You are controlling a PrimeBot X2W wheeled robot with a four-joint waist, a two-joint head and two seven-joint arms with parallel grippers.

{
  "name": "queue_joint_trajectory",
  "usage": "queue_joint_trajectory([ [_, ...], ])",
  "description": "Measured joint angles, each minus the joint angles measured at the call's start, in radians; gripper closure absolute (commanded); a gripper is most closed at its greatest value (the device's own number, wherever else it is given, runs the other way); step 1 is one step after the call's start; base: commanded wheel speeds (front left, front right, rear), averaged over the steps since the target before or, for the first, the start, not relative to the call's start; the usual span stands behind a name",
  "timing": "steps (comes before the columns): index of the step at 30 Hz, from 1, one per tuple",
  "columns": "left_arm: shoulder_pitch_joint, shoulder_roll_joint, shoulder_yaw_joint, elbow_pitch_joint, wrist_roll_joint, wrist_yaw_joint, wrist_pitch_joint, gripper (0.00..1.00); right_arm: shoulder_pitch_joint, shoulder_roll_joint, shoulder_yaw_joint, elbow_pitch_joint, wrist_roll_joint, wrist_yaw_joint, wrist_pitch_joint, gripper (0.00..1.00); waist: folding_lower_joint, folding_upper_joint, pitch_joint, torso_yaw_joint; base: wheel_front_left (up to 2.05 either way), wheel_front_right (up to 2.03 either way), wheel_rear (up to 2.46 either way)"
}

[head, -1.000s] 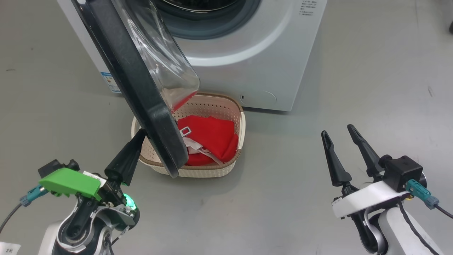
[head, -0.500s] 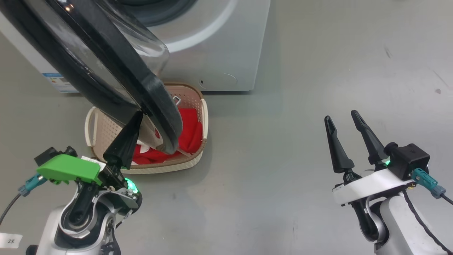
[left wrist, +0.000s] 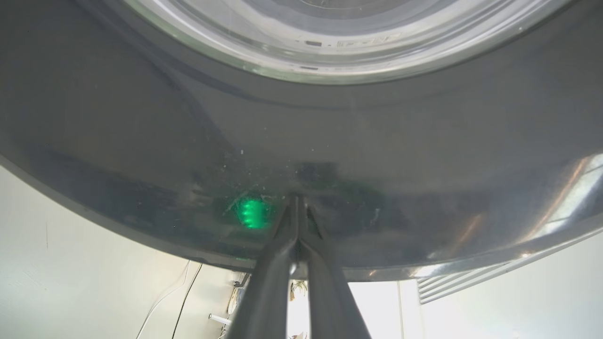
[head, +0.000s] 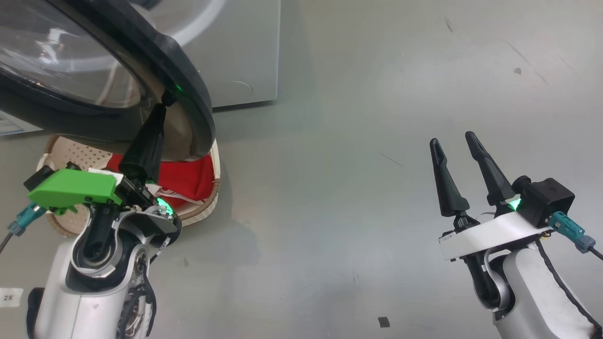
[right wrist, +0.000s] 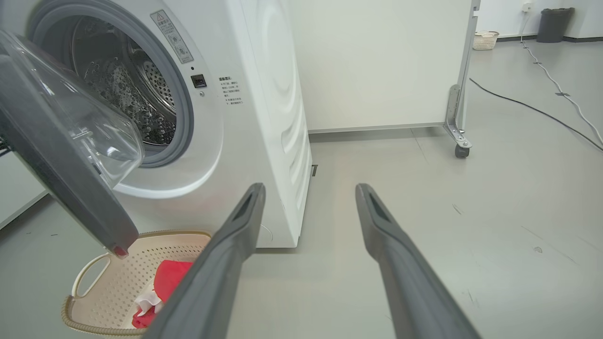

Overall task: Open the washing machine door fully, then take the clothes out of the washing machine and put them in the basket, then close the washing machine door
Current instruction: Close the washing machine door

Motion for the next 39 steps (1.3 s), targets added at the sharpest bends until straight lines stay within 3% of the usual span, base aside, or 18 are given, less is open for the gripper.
queue_joint_trajectory([
  [6,-0.058,0.000,0.019,0.041,-0.067,-0.008,-0.063,1.00,-0.009,0.006,-0.002,0.001,0.007,0.000,0.000,0.00,0.0000,0.0000,0.029,-0.056,0.00,0.00,0.00],
  [18,-0.150,-0.001,0.005,0.121,-0.097,-0.054,-0.125,1.00,-0.021,0.011,-0.021,0.002,0.015,0.000,0.000,0.00,0.0000,0.0000,0.062,-0.112,0.00,0.00,0.00],
  [32,-0.185,-0.003,-0.057,0.241,-0.085,-0.106,-0.131,1.00,-0.021,0.013,-0.048,0.013,0.015,0.000,0.000,0.00,0.0000,0.0000,0.026,-0.098,0.00,0.00,0.00],
  [39,-0.142,0.025,-0.161,0.300,0.043,-0.117,-0.111,1.00,-0.015,0.003,-0.079,0.013,0.014,0.000,0.000,0.00,0.0000,0.0000,-0.014,-0.061,0.00,0.00,0.00],
])
